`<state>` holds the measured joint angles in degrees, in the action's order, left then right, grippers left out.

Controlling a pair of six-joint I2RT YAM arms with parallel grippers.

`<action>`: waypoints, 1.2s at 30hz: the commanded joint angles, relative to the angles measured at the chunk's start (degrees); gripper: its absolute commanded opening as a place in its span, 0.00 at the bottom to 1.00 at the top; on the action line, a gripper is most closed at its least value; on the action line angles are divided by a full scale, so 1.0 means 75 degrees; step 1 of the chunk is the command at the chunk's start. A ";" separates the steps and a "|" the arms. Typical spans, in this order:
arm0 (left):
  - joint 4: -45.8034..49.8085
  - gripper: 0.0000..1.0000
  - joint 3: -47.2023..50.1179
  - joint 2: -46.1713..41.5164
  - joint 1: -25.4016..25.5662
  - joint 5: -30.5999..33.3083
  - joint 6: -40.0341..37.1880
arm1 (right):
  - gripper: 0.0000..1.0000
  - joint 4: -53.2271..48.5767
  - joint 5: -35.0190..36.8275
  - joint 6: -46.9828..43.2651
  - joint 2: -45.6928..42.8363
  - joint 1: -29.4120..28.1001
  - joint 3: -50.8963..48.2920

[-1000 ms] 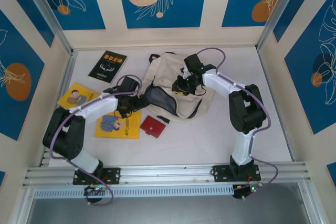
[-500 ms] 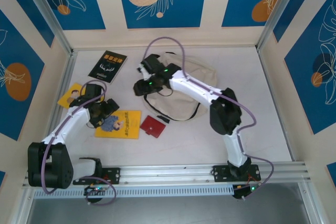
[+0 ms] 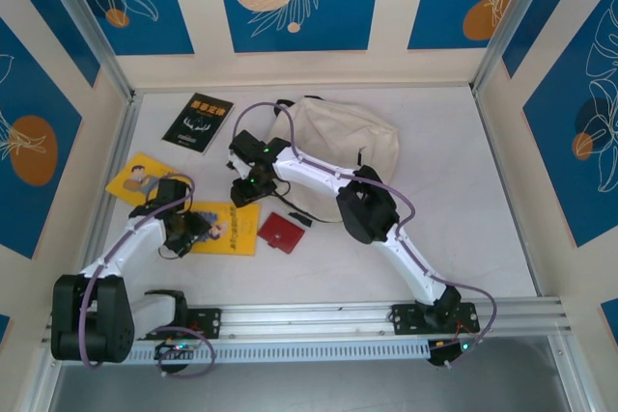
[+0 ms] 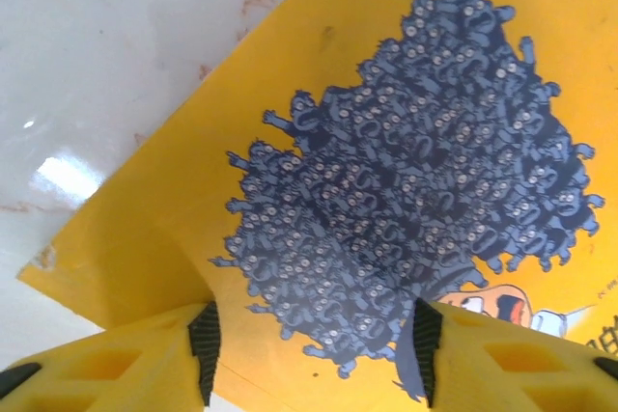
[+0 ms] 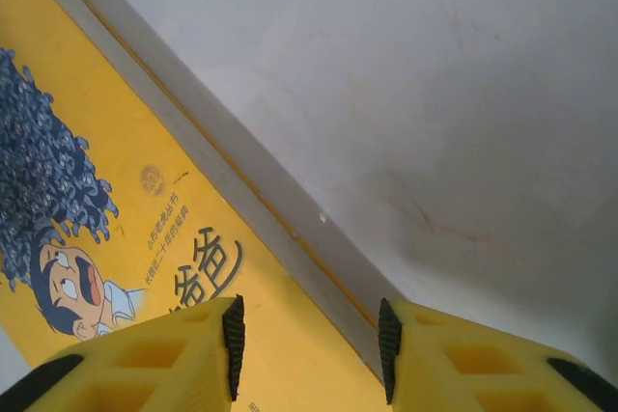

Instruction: Pack the student bag

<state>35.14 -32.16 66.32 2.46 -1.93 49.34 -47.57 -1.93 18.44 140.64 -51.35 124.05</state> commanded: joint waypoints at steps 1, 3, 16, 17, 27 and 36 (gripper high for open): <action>-0.0576 0.51 0.0064 0.0259 -0.0077 -0.0405 0.0066 | 0.37 -0.0550 -0.0128 -0.0066 0.0202 -0.0043 0.0393; -0.0706 0.47 0.0009 0.0418 -0.0075 -0.0461 0.0025 | 0.36 -0.0600 -0.0025 0.0014 0.0234 -0.0033 0.0297; -0.1411 0.42 -0.0882 0.1920 -0.0084 -0.0602 -0.0512 | 0.32 -0.0545 -0.0157 0.0553 -0.0537 -0.0166 -0.1351; -0.1499 0.42 -0.0973 0.2104 -0.0083 -0.0648 -0.0602 | 0.32 -0.0477 -0.0223 0.0625 -0.0608 -0.0193 -0.1515; -0.1376 0.46 -0.2212 0.3220 -0.0292 -0.0680 -0.1375 | 0.32 -0.0075 -0.1115 0.1201 -0.1156 -0.0410 -0.1907; -0.0152 0.67 -0.2194 0.1930 -0.0306 -0.0581 -0.1385 | 0.38 -0.0106 0.0183 0.1649 -0.1186 0.0039 -0.1088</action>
<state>29.58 -49.45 84.09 0.97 -5.98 39.64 -47.22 -3.27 29.02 133.27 -52.62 112.99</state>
